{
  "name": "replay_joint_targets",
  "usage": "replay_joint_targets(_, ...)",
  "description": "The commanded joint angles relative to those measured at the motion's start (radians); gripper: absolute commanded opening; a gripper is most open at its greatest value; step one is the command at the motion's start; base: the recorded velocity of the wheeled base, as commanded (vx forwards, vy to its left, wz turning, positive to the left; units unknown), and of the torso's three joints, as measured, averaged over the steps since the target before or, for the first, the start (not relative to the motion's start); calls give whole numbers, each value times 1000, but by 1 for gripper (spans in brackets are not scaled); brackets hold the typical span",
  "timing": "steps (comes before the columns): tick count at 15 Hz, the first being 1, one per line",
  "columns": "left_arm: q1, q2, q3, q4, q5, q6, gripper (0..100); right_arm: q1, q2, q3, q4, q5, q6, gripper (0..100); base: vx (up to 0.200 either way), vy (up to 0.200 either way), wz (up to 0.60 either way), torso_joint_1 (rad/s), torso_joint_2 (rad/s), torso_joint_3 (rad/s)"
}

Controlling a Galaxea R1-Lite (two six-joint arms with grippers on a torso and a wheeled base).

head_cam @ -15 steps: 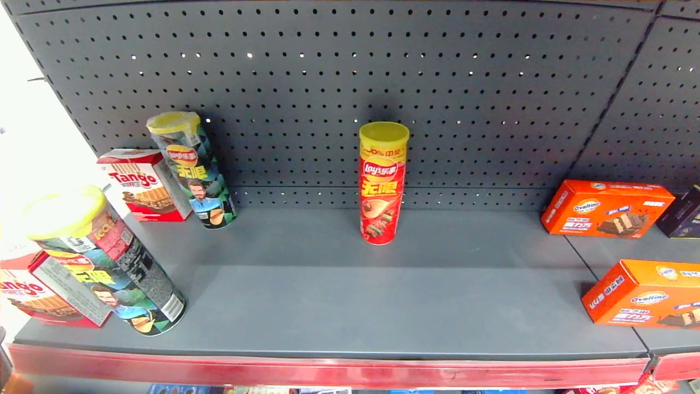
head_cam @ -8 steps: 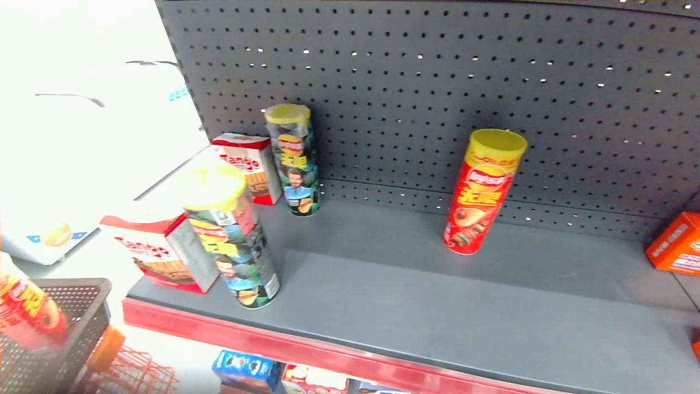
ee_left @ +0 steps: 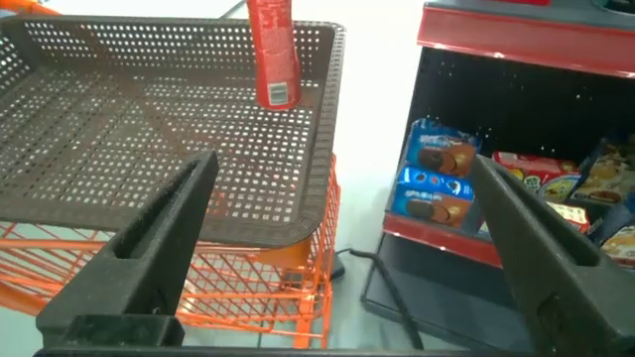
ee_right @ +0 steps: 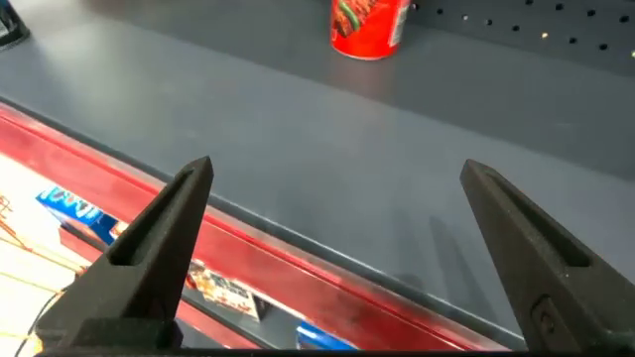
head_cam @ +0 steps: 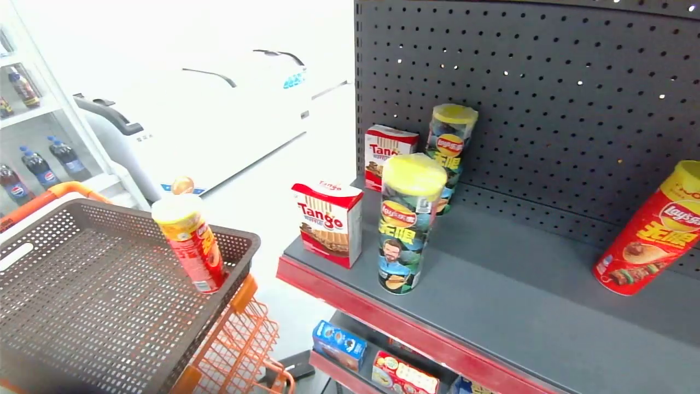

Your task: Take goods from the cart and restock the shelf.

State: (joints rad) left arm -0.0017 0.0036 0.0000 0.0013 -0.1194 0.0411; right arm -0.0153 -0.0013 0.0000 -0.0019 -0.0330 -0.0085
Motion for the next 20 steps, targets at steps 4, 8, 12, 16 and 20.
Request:
replay_joint_targets(4, 0, 1, 0, 0, 0, 0, 100, 0, 1, 0, -1, -1, -1, 100, 0, 0, 0, 0, 0, 0)
replay_joint_targets(8, 0, 1, 0, 0, 0, 0, 100, 0, 1, 0, -1, -1, -1, 100, 0, 0, 0, 0, 0, 0)
replay_joint_targets(12, -4, 108, -193, 71, 35, 14, 100, 0, 1, 0, -1, -1, -1, 100, 0, 0, 0, 0, 0, 0)
replay_joint_targets(16, -31, 467, -327, 8, 47, 51, 100, 0, 1, 0, -1, -1, -1, 100, 0, 0, 0, 0, 0, 0)
replay_joint_targets(20, -6, 708, -336, -99, 63, 37, 100, 0, 1, 0, -1, -1, -1, 100, 0, 0, 0, 0, 0, 0)
